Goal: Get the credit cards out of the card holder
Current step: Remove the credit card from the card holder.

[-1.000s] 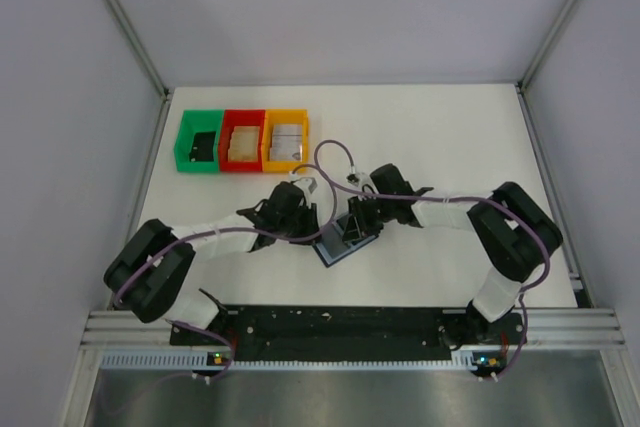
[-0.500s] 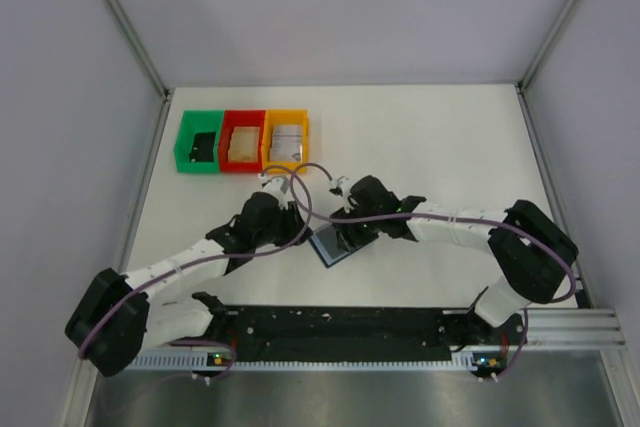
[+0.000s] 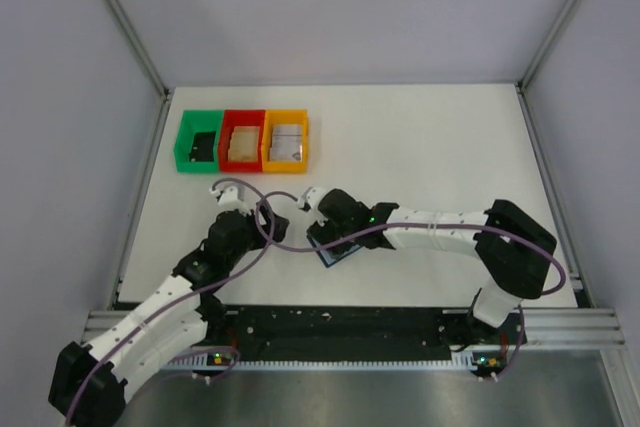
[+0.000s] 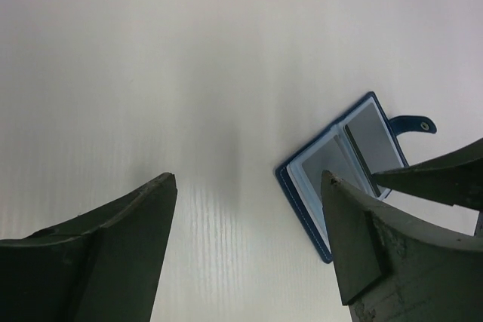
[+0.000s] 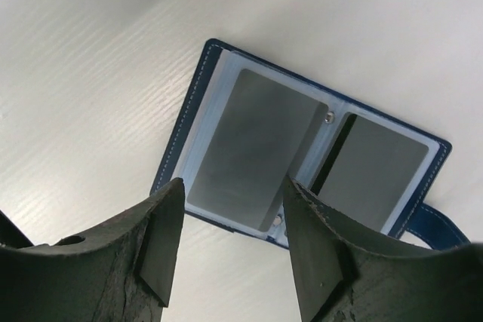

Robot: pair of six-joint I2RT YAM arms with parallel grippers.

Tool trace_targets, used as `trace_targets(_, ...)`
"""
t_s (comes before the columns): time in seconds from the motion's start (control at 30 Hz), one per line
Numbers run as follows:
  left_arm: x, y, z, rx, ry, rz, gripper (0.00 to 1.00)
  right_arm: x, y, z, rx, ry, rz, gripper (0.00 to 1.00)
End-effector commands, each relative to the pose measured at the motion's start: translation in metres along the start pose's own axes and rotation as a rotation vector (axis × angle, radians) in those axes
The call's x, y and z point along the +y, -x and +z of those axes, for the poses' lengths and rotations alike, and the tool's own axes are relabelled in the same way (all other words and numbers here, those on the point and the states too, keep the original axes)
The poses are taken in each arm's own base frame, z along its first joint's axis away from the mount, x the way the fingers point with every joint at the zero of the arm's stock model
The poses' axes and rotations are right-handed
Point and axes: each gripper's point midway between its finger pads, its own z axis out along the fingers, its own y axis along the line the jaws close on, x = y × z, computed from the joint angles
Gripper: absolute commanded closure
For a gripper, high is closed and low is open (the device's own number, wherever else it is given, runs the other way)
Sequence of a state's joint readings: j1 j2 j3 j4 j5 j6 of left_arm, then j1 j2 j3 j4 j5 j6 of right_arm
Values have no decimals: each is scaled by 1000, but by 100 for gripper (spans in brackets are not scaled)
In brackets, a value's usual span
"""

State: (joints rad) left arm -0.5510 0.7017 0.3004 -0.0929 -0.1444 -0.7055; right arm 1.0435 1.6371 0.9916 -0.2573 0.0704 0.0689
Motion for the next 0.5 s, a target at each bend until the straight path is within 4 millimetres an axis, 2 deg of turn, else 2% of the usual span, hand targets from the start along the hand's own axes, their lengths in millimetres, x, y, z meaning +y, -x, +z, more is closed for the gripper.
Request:
trace_targets(0.0, 17, 11, -4, -71, 72, 13, 19, 7, 4, 5, 31, -16, -66, 46)
trace_targets(0.33, 10, 9, 0, -41, 51, 36, 20, 15, -12, 18, 108, 13, -69, 51)
trace_targets(0.47, 6, 4, 3, -13, 31, 43, 20, 20, -5, 14, 92, 21, -68, 51)
